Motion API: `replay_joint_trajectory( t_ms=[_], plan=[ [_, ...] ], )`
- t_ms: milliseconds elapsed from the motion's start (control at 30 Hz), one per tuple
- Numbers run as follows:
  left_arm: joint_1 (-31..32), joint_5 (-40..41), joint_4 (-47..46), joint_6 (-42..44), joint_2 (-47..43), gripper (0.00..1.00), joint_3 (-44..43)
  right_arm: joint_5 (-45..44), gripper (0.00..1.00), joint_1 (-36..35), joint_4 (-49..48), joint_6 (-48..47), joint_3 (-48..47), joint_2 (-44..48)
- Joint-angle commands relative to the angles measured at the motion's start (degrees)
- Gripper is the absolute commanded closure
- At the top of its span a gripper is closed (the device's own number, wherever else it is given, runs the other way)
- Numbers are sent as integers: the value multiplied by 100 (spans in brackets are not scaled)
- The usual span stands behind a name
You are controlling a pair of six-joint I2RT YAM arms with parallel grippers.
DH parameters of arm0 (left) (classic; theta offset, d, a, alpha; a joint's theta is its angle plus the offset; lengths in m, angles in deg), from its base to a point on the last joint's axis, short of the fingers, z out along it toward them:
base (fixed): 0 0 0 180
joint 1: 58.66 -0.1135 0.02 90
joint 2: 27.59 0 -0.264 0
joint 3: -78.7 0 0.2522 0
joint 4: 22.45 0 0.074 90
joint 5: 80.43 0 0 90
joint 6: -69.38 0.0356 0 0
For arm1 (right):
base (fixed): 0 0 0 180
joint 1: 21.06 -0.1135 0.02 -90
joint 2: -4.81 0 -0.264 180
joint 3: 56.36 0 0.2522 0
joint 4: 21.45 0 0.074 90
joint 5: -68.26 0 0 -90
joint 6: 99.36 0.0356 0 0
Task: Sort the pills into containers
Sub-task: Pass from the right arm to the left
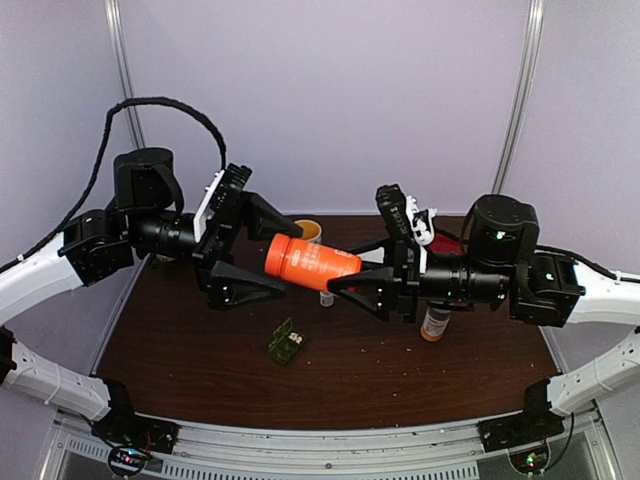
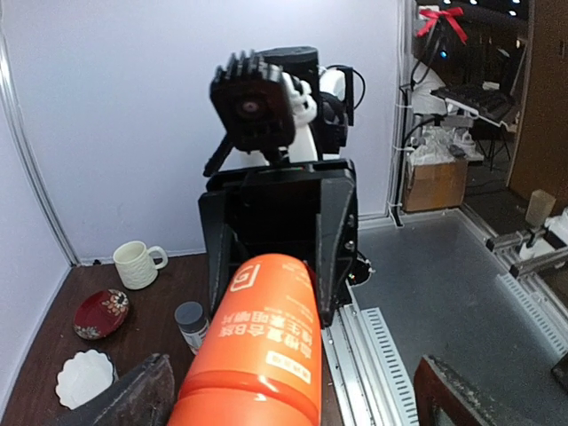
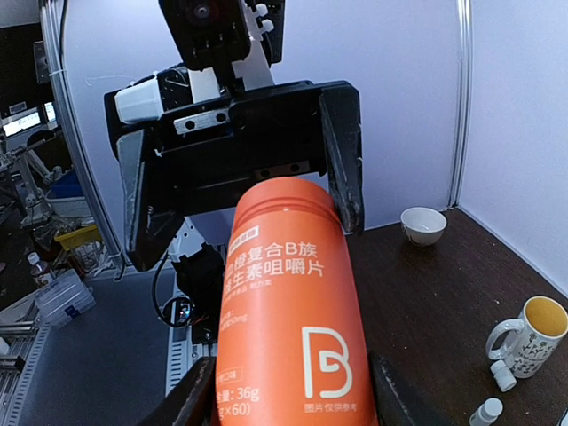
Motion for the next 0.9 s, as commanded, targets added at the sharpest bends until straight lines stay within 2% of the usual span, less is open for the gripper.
replay_joint_trajectory(
  t_ms=[0, 233, 500, 667, 867],
  plan=[
    [136, 47, 157, 1252, -161, 2, 41, 218, 100, -9, -304, 163, -190, -22],
    [157, 250, 26, 1493, -367, 3, 182, 258, 100, 1, -331, 183, -167, -34],
    [157, 221, 101, 1397, -364, 23, 164, 318, 100, 12, -475, 241, -129, -46],
    [154, 217, 98, 1431, -359, 24, 232, 352, 100, 26, -629, 302, -88, -73],
    [160, 405, 194, 1401, -342, 36, 217, 407, 99, 29, -731, 344, -41, -78]
  ],
)
